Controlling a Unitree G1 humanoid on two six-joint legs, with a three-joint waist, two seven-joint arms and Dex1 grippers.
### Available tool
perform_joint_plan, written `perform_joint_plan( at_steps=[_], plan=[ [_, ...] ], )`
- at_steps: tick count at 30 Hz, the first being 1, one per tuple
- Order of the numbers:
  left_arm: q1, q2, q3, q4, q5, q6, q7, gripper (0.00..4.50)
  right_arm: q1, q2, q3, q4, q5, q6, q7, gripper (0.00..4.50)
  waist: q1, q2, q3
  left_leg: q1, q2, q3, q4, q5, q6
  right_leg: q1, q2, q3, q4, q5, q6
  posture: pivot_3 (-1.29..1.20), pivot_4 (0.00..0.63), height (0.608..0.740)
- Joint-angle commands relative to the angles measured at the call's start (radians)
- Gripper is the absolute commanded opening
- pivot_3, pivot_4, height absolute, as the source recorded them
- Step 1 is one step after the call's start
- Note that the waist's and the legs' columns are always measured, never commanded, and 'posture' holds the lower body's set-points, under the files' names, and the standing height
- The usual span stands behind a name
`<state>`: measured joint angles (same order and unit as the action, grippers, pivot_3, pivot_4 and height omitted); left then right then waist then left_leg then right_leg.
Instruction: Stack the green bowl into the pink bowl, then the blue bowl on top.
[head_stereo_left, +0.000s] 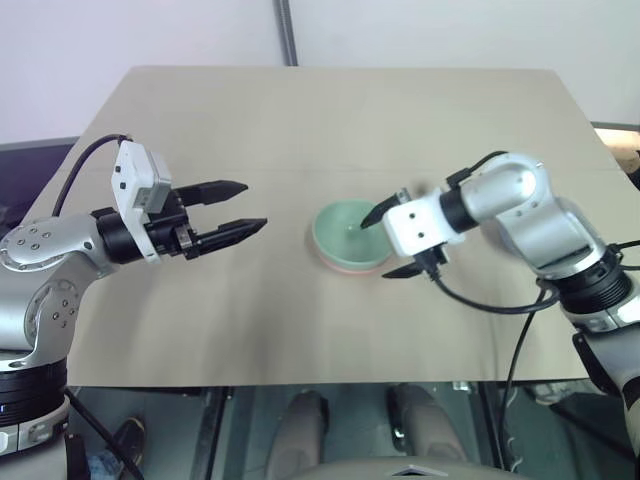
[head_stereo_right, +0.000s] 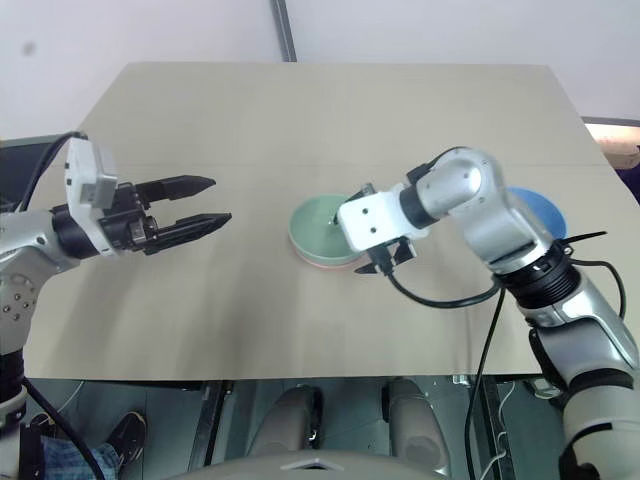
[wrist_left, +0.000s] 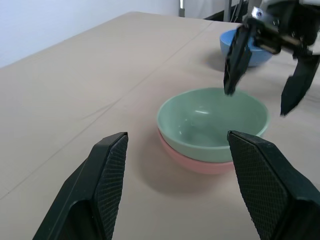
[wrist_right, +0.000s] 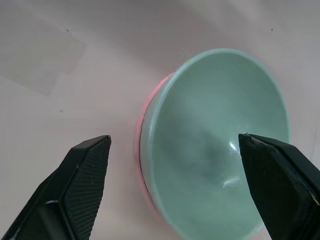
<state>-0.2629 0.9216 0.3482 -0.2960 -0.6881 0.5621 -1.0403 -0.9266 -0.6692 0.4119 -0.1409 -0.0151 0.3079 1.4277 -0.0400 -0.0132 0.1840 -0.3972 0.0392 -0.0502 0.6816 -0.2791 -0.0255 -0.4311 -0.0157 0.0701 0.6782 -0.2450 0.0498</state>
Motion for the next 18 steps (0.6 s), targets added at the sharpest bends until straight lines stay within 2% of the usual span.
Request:
perform_joint_plan(
  at_steps=[1, 10, 18],
  plan=[
    [-0.001, 0.014, 0.015, -0.023, -0.005, -0.01, -0.004, 3.37, -0.009, -0.066, -0.102, -0.04, 0.069, 0.147, 0.004, 4.44, 0.0, 0.0, 0.0, 0.0, 0.0, 0.0, 0.0, 0.0, 0.0, 0.0, 0.0, 0.0, 0.0, 0.0, 0.0, 0.0, 0.15, 0.74],
    [-0.035, -0.015, -0.047, 0.002, -0.002, -0.043, -0.053, 3.37, 0.202, -0.288, -0.257, -0.06, -0.002, 0.356, -0.211, 4.44, 0.001, 0.0, 0.0, 0.0, 0.0, 0.001, 0.0, 0.0, 0.0, 0.0, 0.0, 0.0, 0.0, 0.0, 0.0, 0.0, 0.15, 0.74],
    [-0.139, -0.053, -0.151, 0.1, 0.033, -0.103, -0.124, 3.37, 0.392, -0.411, -0.384, -0.189, 0.0, 0.589, -0.339, 4.44, 0.001, 0.0, 0.0, 0.0, 0.0, 0.001, 0.0, 0.0, 0.0, 0.0, 0.0, 0.001, 0.0, 0.0, 0.0, 0.0, 0.15, 0.74]
  ],
)
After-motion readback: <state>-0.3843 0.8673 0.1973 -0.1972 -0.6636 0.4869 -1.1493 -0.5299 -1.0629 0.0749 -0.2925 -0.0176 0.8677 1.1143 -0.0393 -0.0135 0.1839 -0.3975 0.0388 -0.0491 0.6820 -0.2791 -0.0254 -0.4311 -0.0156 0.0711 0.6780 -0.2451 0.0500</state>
